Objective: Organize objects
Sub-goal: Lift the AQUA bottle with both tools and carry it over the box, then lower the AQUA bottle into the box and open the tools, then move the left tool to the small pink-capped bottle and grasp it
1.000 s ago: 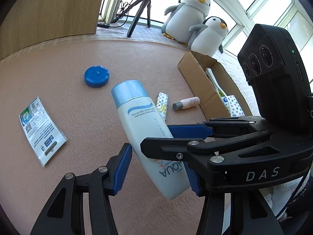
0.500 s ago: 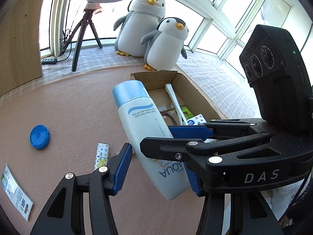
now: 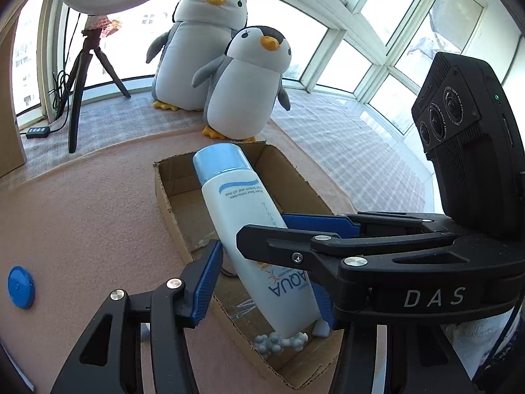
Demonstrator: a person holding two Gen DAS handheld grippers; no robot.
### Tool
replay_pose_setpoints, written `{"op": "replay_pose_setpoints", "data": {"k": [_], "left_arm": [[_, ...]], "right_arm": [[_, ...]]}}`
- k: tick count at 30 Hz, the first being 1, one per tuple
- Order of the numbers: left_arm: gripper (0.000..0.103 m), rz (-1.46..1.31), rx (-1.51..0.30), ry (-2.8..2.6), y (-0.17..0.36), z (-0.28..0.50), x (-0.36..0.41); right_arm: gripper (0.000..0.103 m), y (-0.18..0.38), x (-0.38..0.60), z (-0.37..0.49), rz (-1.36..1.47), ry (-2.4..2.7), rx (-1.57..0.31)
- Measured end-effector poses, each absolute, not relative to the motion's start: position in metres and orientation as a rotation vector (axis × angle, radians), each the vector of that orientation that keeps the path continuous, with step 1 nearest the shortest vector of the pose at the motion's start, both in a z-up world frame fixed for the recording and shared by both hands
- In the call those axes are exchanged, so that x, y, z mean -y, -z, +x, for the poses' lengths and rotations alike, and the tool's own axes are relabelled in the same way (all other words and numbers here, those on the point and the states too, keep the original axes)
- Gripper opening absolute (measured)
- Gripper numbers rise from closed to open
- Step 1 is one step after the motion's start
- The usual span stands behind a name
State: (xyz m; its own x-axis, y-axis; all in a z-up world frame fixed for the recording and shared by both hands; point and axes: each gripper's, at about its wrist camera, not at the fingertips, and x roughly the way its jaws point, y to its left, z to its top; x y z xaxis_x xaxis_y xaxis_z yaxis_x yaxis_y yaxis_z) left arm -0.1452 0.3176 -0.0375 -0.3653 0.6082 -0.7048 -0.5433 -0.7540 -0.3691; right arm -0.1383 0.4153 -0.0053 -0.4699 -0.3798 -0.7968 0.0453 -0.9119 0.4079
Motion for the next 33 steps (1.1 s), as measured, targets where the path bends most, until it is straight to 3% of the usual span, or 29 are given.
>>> {"op": "replay_pose_setpoints", "data": {"k": [2, 4, 15, 33], "left_arm": [[0.058, -1.151, 0.093, -2.139, 0.038, -0.148, -0.322], [0.062, -1.149, 0.08, -2.149, 0.039, -0.148, -0.323], [0.062, -1.174, 0.083, -2.169, 0.042, -0.138, -0.289], [0.062, -1.344, 0.223, -2.362, 0.075, -0.079, -0.098]], "right_arm": [[0.055, 0.005, -0.421, -0.139, 1.443, 2.472, 0.501], [0.055, 0.005, -0.422, -0.139, 1.445, 2.476, 0.496], [0.055, 0.008, -0.411, -0.132, 1.449, 2.462, 0.538], [0.055, 0.005, -0.329, -0.115, 1.42, 2.312, 0.536]]}}
